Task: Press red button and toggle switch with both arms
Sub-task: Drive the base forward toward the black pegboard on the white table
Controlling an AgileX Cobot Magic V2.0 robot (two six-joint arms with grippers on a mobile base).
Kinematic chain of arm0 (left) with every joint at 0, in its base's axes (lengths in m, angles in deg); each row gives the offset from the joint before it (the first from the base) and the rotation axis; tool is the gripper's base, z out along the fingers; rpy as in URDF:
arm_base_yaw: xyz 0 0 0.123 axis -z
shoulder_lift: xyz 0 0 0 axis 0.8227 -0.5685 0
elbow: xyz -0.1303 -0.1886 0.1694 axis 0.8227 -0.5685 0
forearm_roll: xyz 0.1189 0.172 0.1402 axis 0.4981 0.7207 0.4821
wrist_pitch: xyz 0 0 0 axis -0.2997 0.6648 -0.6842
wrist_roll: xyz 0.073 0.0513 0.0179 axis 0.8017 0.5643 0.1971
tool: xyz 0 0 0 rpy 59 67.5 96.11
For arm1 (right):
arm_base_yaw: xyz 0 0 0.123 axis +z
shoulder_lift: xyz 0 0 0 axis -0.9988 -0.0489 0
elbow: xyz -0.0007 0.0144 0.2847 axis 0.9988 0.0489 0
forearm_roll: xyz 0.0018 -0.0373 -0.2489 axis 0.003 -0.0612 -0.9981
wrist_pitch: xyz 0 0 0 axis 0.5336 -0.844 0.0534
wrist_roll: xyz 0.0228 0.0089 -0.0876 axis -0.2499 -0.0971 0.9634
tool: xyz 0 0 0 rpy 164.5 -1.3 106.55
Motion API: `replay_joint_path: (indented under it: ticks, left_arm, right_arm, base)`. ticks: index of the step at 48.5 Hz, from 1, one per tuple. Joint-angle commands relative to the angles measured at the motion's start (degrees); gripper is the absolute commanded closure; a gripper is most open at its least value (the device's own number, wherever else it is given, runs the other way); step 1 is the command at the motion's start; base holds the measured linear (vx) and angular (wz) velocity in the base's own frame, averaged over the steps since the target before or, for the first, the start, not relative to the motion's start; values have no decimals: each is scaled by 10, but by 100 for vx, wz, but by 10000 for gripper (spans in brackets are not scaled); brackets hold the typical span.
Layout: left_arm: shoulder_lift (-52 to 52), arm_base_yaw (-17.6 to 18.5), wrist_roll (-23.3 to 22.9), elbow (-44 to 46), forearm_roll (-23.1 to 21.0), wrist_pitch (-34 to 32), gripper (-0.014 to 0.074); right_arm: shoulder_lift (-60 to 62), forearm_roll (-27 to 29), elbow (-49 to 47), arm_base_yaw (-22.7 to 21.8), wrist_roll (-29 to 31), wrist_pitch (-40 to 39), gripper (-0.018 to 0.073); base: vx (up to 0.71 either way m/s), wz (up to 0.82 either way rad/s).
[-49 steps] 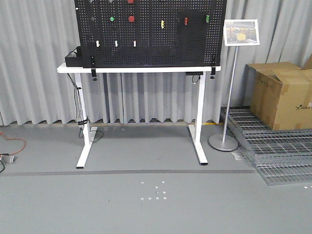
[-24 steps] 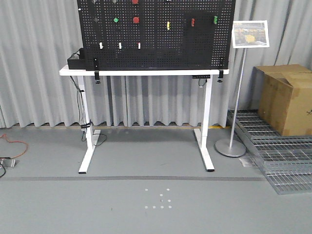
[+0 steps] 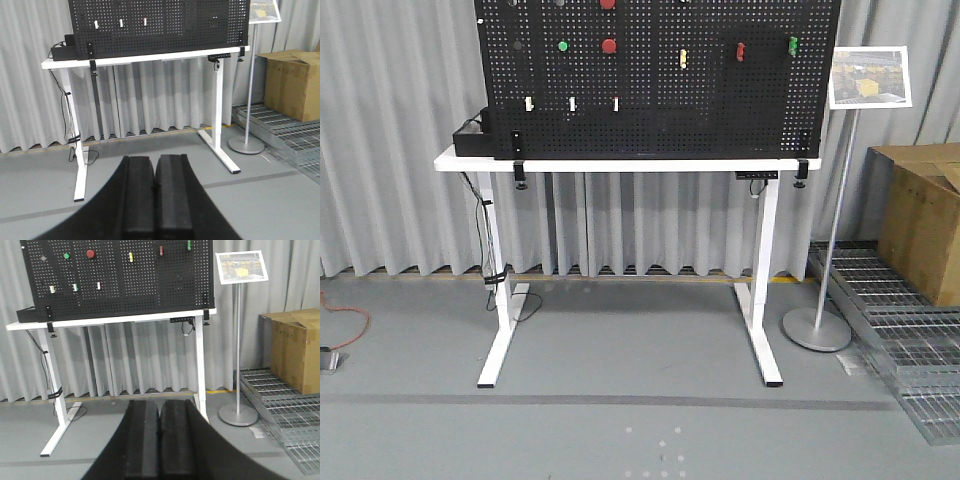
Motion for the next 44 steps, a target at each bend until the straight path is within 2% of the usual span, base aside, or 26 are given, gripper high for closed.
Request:
replay_joint_path:
  ticks: [1, 44]
  left_arm:
    - [9, 0, -4, -20, -5, -45, 595]
    - [9, 0, -4, -20, -5, -45, 595]
  right_arm:
    - [10, -6, 7, -3, 3, -47, 562]
    - [10, -6, 7, -3, 3, -47, 562]
  base:
    - [41, 0]
    - [45, -2]
